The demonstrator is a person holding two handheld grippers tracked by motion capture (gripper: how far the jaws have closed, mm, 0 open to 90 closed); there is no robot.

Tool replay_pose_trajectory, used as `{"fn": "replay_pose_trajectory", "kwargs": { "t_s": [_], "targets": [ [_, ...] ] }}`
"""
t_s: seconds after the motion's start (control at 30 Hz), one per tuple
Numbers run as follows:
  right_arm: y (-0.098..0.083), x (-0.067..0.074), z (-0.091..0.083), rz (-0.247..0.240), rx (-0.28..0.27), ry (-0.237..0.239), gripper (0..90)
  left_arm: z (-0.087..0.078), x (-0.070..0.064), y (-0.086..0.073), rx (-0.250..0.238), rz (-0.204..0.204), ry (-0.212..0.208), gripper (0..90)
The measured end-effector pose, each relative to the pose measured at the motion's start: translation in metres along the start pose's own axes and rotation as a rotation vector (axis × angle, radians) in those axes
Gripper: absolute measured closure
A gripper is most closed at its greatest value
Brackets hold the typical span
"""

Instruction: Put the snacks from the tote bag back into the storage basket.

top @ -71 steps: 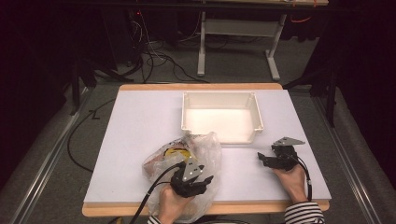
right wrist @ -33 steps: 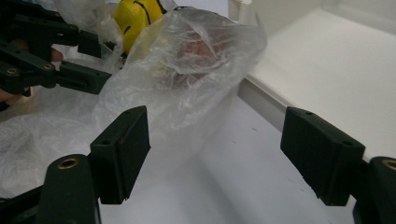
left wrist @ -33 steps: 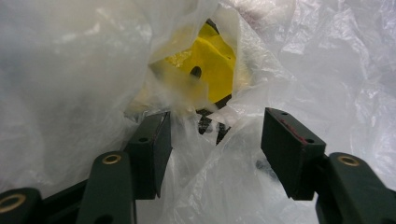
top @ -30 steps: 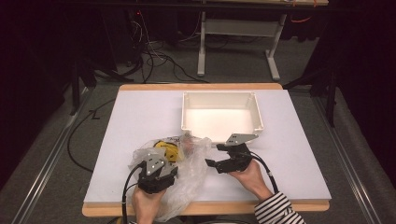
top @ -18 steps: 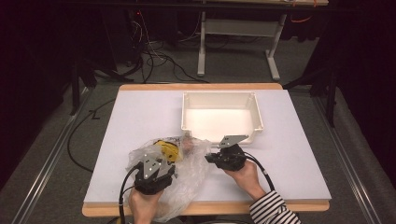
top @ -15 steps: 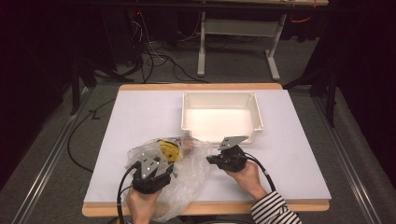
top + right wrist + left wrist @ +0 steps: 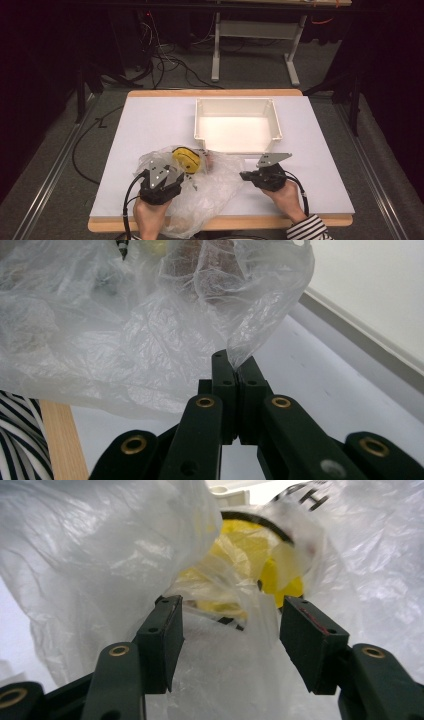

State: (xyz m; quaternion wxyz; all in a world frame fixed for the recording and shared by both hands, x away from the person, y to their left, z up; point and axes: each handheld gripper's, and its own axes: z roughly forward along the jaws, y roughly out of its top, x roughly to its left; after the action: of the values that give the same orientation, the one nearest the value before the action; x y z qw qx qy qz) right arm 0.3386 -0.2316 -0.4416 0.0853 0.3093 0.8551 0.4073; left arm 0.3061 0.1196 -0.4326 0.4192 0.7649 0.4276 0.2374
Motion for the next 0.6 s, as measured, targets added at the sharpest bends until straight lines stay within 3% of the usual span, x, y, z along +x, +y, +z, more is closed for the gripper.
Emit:
{"fn": "replay_pose_trajectory", "kwargs": {
  "t_s": [0.17,0.6],
  "targets": [
    [-0.014,-0.008,-0.015,0.030,-0.002,-0.031,90.0,0.005,-0.004,0.001,0.015,0.012,-0.023,43.7],
    [-0.036,-0.034,-0.040,0.096,-0.008,-0.145,89.2,0.028,-0.016,0.006,0.073,0.047,-0.129,57.7]
  ]
}}
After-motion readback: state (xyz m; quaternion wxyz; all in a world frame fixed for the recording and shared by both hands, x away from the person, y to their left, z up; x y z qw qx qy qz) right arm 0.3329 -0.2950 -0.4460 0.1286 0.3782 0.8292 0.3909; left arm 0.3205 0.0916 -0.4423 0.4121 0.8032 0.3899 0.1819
